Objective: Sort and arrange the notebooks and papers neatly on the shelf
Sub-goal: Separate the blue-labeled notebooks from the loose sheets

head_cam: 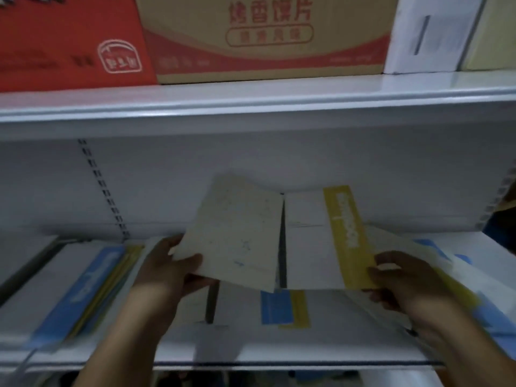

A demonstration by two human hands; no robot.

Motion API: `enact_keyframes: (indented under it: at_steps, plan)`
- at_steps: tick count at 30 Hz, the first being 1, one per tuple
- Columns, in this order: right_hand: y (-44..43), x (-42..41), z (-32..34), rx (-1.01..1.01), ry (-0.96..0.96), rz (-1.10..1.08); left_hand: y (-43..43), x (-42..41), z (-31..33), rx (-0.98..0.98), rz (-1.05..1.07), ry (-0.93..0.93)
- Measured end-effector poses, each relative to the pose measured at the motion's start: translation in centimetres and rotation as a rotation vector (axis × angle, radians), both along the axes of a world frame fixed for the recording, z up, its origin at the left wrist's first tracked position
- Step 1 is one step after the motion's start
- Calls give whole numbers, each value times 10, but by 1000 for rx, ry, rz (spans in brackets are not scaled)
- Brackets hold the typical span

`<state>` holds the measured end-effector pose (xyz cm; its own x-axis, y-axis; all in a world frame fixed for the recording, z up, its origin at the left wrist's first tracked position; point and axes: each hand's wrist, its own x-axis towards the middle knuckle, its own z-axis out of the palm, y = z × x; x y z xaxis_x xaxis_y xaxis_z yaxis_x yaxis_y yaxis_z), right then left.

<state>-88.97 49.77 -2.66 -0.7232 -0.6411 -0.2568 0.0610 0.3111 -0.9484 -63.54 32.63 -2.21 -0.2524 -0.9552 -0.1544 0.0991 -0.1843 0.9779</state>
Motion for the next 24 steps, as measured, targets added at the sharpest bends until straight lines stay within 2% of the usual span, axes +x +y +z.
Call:
enact_keyframes:
  at_steps: [5,7,9,11,12,14,17,19,21,24]
  plan:
    - [-64,67,-46,-7,-110,177,-29,66,-20,93,159,-132]
    - [-74,79,-59,16,-131,187,-35,79,-34,43,184,-391]
    - [-75,80,-62,99,26,233,-37,82,-43,-125,150,-791]
    - [-67,71,-58,290,383,348,-36,75,-44,-344,181,-1071]
    - [-62,65,-54,354,513,361,-31,66,-37,-405,171,-1094]
    - [-46,46,-49,342,582,297,-16,37,-20,-466,105,-1009]
    - [-19,6,-47,237,674,1,9,-18,-13,-488,-148,-825]
    - [5,-27,-50,237,699,-146,28,-65,-18,-489,-308,-671]
    - [27,-56,-58,399,697,-147,39,-110,-29,-454,-388,-581]
    - [51,-77,-69,653,758,-26,42,-170,-62,-451,-522,-700]
